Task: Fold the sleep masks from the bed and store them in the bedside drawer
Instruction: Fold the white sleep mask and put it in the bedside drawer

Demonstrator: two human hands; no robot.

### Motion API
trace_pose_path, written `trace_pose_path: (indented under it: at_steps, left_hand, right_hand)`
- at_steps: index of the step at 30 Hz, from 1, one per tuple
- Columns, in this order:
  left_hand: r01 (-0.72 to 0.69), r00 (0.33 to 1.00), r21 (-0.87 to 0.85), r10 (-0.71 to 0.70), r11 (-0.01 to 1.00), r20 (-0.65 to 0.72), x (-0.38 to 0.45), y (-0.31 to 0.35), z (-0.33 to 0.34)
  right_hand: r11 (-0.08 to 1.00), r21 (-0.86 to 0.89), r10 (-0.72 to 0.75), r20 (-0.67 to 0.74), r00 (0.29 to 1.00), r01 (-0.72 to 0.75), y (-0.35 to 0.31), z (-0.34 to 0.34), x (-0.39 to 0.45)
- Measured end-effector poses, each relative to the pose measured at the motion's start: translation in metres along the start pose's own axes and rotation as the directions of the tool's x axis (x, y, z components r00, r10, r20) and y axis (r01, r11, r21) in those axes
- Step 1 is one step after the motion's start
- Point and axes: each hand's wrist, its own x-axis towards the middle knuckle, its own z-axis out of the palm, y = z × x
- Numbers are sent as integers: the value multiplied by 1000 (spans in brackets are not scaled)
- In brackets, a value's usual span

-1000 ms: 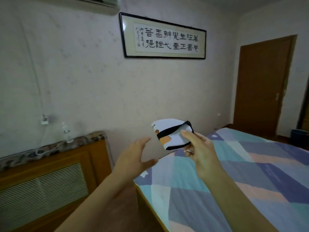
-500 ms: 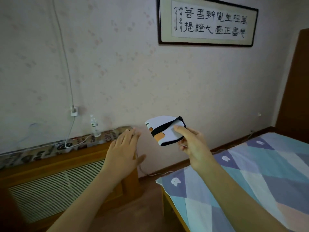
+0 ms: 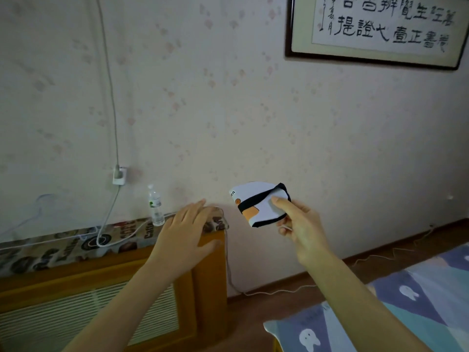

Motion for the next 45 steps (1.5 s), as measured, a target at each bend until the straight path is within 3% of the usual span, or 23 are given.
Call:
trace_pose_path:
  at_steps: [8,18,23,30,37,45]
  left_hand:
    - [-124,988,-29,127,992,86,151,-103,77]
    - [-240,960,-150,257,959,111,339,-119,196]
    - [-301,944,-182,319,936,78,430,-114,248]
    - [-385,917,-219,399,897,21,553,-106,309]
    - [-515,843,-247,537,821,25,667,-69,384]
    - [-656,722,-344,691,671,-28,752,29,440]
  right_hand:
    - [999,-26,-22,-106,994,19,46,70,148]
    - [965,-87,-261,-301,917,246,96,63,333]
    - [922,-120,-386,-357,850,368,115,49,436]
    - [887,-171,-457,-451,766,429,131,30,562]
    - [858,-258,-512,-507,694,445,126,-18,664]
    - [801,-383,-597,-565,569,460,89,-97,732]
